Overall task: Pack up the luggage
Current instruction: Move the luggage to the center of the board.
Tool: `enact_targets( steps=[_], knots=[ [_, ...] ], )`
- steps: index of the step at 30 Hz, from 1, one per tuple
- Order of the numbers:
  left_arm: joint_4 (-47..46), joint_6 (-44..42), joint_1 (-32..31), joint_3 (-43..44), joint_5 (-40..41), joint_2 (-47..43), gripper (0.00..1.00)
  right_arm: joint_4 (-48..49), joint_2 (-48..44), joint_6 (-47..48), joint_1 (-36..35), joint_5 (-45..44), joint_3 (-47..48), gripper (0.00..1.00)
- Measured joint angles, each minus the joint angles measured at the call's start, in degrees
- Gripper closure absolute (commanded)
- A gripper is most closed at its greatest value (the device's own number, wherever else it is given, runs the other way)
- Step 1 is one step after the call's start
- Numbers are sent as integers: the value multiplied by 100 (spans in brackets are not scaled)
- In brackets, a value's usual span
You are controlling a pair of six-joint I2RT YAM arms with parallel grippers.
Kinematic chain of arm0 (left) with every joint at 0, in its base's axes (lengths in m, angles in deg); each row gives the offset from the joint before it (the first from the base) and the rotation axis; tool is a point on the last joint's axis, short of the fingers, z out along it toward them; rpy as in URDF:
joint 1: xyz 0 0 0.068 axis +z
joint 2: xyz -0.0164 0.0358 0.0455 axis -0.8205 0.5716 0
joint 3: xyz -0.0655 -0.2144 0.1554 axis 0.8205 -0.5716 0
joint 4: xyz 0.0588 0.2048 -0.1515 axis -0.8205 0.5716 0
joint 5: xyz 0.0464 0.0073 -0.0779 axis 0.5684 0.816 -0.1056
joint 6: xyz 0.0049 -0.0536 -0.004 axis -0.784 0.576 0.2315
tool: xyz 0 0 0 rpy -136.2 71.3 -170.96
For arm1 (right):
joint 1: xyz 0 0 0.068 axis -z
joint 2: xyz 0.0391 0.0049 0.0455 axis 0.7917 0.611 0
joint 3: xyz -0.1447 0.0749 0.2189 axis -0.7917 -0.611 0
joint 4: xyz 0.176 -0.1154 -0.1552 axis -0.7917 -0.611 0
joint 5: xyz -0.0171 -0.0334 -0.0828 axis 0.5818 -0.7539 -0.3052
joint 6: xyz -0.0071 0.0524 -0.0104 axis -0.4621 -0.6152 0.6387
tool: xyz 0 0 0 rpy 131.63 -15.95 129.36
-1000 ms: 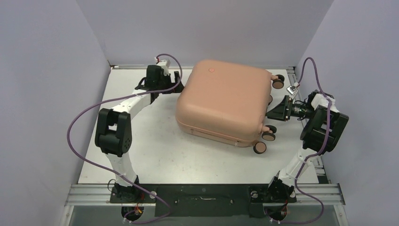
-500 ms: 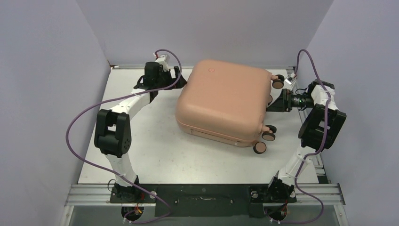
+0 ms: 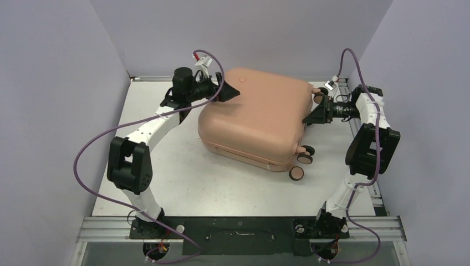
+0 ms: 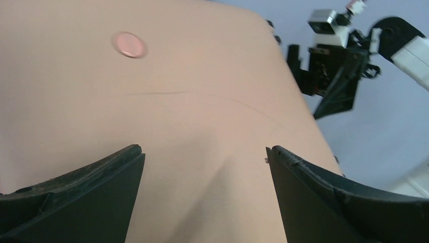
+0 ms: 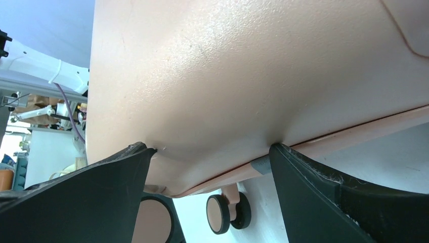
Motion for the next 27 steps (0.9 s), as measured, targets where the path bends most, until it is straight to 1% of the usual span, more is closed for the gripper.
enact_targets(
  steps=[3,6,10,14,17,21,23,25,27],
  knots=[
    [-4,210,-118,0,-420,-22,4,20,-26,-24,-70,4,11,10],
    [-107,570,20,-13,-743,-11,4,24,-26,-42,-31,35,-7,10],
    [-317,1021,592,-101,-931,70,4,35,-26,-13,153,66,-229,10],
    [-170,1019,1156,-199,-697,74,4,199,-46,-105,363,-70,-511,10],
    [-7,887,1298,-199,-487,122,4,984,-269,-745,409,-387,-968,10],
    [157,619,1169,-164,-306,448,4,2459,-955,-2024,229,-1237,-1749,10],
    [393,503,1097,-96,-61,658,4,2855,-1163,-2323,63,-1648,-1803,10],
    [651,212,1104,146,350,754,4,3150,-1237,-2507,-20,-1971,-1777,10],
    [850,-90,1104,195,767,765,4,3348,-1211,-2640,-26,-2129,-1768,10]
  ],
)
